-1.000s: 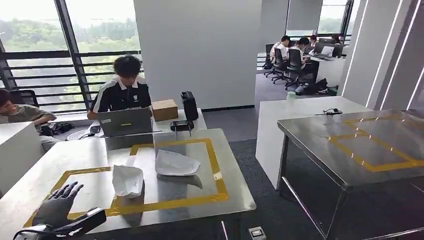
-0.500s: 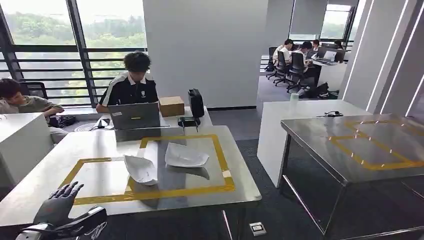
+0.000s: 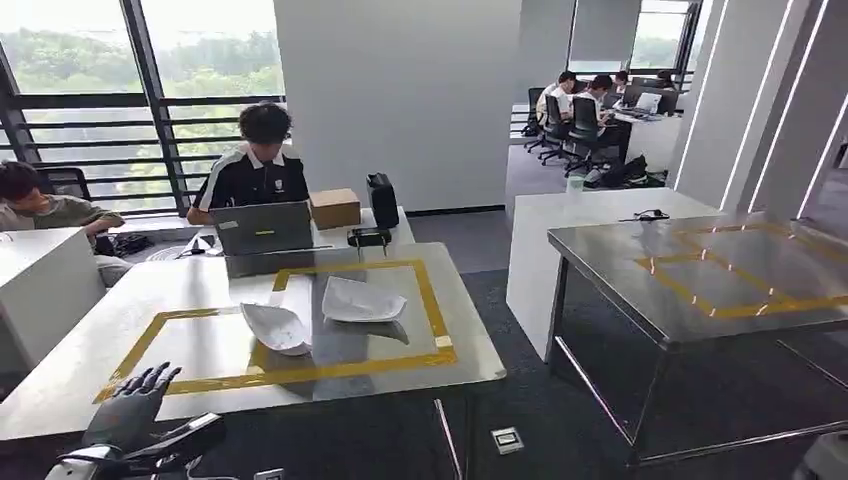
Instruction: Take the parts from the cabinet and place them on the table.
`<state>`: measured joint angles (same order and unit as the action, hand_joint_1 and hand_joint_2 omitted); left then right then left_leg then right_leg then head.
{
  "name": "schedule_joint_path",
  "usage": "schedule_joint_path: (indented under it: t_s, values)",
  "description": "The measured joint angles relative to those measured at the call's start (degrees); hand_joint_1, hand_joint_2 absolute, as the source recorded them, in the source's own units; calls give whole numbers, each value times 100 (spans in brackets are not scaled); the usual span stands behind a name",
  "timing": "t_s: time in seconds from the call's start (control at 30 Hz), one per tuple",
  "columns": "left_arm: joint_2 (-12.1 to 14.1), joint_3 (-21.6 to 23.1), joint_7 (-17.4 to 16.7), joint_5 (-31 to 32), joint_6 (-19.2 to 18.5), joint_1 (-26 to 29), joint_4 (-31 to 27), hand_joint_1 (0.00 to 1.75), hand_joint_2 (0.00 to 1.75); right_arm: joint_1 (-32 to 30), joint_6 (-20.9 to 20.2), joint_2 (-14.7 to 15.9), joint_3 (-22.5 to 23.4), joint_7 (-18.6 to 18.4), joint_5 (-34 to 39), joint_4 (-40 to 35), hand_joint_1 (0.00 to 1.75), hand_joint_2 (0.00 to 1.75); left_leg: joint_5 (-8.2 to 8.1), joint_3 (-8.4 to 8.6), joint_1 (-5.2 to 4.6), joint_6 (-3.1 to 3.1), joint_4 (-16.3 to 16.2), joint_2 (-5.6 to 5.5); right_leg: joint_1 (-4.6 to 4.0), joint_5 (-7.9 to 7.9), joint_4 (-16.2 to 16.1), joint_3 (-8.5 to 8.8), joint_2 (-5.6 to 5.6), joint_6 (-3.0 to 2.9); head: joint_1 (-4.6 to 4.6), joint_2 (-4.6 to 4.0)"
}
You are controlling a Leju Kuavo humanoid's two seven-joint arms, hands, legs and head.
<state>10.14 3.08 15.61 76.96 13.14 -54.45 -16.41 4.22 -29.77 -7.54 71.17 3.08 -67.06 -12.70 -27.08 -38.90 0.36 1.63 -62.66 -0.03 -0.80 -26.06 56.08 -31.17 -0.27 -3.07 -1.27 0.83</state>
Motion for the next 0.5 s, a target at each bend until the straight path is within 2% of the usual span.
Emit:
schedule_joint_path:
  t_s: [0.07,0.1,0.13,0.17,0.2,0.23,0.27,0.3,0.33,0.4,0.43,0.47,0.5]
  values:
    - [20,0,2,-6,0,23,9,0,0,-2,2,0,0,-7,-6,0,0,0,-498,-227,27,65,-838,2,3,73,15,-107,-5,5,-4,0]
    - [26,0,4,-13,2,53,15,0,0,-3,2,0,0,-11,-11,0,0,0,-582,-285,47,95,-1167,3,9,114,31,-172,-7,14,-2,0]
    - [31,0,4,-15,9,74,17,0,0,-3,2,0,0,-20,-18,0,0,0,-540,-248,64,115,-1234,3,17,143,51,-228,-8,26,-4,0]
    - [42,0,24,-17,15,89,15,0,0,-3,2,0,0,-37,-20,0,0,0,-376,-90,89,144,-1072,6,34,174,90,-310,-10,54,-2,0]
    - [50,0,50,-20,20,91,15,0,0,-4,2,-2,0,-39,-28,0,0,0,-196,155,112,172,-724,8,57,198,137,-381,-11,85,0,0]
    - [57,0,68,-26,33,92,11,0,0,-3,2,0,0,-39,-35,0,0,0,-50,496,141,207,-224,19,79,211,197,-455,-11,110,-2,0]
    - [66,0,87,-28,48,88,9,0,0,-2,2,9,0,-35,-35,-2,0,0,-221,717,158,256,206,30,80,224,252,-520,-11,141,-2,0]
    - [66,0,96,-33,57,89,0,0,0,-1,2,7,0,-31,-37,-2,0,0,-218,822,79,175,308,-16,63,241,305,-581,-9,183,0,0]
    - [77,0,105,-35,63,108,-2,0,0,-5,2,7,0,-24,-44,-2,0,0,-200,771,86,106,294,2,59,287,326,-595,-2,226,11,0]
    - [81,0,105,-44,63,132,-2,0,0,-19,2,7,0,-15,-55,-2,0,0,-154,708,51,8,270,-9,79,369,294,-629,2,296,22,0]
    - [81,0,105,-50,63,131,-2,0,0,-29,2,7,0,-15,-52,-2,0,0,-97,671,78,-86,312,3,90,372,305,-662,4,330,24,0]
    - [83,0,105,-52,63,120,-4,0,0,-30,2,2,0,-15,-55,-2,0,0,-51,630,76,-150,310,12,109,192,420,-714,11,358,22,0]
    - [83,0,107,-57,63,120,-4,0,0,-30,-15,-4,0,-13,-59,0,0,0,-1,569,74,-207,310,14,109,-133,755,-837,12,375,24,0]
